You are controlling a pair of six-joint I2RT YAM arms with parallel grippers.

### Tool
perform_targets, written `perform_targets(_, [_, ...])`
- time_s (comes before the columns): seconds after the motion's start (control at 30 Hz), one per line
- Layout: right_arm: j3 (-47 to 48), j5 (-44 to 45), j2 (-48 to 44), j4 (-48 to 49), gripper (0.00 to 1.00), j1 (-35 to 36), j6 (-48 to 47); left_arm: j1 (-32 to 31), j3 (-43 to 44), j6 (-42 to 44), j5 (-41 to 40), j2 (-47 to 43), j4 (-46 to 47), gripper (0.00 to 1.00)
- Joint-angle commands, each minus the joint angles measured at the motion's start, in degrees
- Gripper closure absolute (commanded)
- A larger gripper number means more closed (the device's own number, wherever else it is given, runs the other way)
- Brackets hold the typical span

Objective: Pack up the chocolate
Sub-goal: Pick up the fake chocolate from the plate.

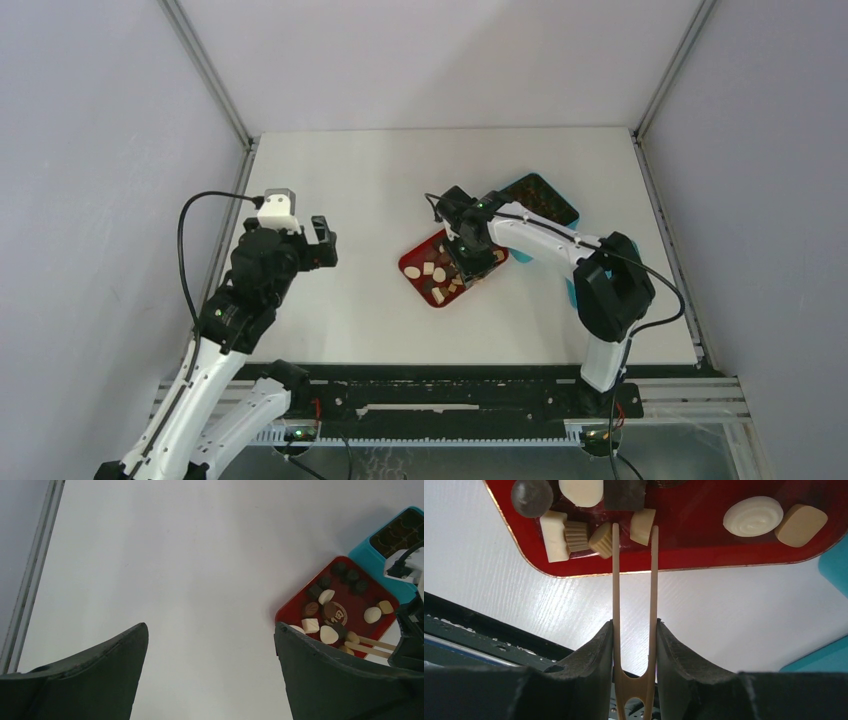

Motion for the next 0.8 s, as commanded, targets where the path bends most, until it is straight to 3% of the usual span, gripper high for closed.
perform_targets(0.0, [1.92,0.97,1.64,-0.78,0.61,0.36,-0.46,0.57,-1.36,0.72,1.25,-0.13,1.67,0.0])
perform_targets(0.37, [1.89,4.91,1.92,-0.39,0.65,0.1,-0.01,0.66,-1.44,0.3,2.16,-0.28,1.91,0.0])
perform_targets(0.57, [2.44,5.11,1.49,0.38,0.83,-0.28,-0.22,0.63,-1.57,0.24,2.36,-0.32,1.96,0.0])
perform_targets(0.77, [1.88,4.57,-2.1,0.69,0.92,-1.69,-0.41,0.66,-1.49,0.24,2.61,-0.31,1.95,0.0])
